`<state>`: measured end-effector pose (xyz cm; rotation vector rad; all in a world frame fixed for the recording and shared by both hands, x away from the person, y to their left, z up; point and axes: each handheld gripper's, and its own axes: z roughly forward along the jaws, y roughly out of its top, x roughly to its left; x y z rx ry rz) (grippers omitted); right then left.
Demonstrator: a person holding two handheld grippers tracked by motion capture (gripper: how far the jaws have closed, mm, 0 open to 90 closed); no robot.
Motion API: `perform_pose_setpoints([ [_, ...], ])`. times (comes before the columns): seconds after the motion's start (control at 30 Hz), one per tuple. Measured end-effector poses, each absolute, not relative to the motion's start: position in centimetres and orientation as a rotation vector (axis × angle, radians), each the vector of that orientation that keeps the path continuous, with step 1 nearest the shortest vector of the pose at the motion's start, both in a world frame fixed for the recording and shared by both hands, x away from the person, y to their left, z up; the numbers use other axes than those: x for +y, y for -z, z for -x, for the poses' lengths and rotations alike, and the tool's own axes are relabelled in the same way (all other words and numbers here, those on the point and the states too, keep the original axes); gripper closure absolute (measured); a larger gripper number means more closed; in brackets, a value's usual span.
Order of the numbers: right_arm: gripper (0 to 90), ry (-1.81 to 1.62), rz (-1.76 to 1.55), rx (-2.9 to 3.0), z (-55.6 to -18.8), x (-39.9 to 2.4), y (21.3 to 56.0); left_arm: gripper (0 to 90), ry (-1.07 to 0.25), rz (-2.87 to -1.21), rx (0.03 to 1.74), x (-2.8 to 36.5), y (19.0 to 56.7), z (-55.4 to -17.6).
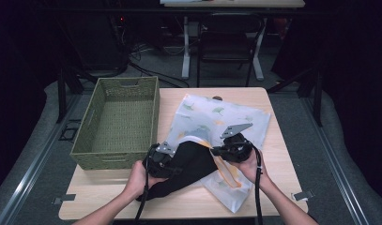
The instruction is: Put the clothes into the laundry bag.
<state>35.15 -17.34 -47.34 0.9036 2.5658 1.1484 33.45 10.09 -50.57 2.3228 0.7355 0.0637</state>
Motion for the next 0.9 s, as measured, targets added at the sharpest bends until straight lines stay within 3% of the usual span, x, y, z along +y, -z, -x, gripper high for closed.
perform_pose_setpoints([
  [0.47, 88.9, -1.197, -0.882, 2.563, -34.9, -17.0, 46.9, 64.6, -0.044, -2.378, 0.776, 7.8, 50.7, -35.1],
  [0.8, 88.9, -1.236, -0.840, 2.550, -34.5, -16.8, 46.5, 64.2, -0.104, -2.319, 0.799, 7.0, 49.1, -35.7],
  [0.9, 88.9, -1.226, -0.847, 2.567, -34.6, -16.7, 46.7, 62.6, -0.088, -2.328, 0.831, 6.1, 50.7, -36.6],
])
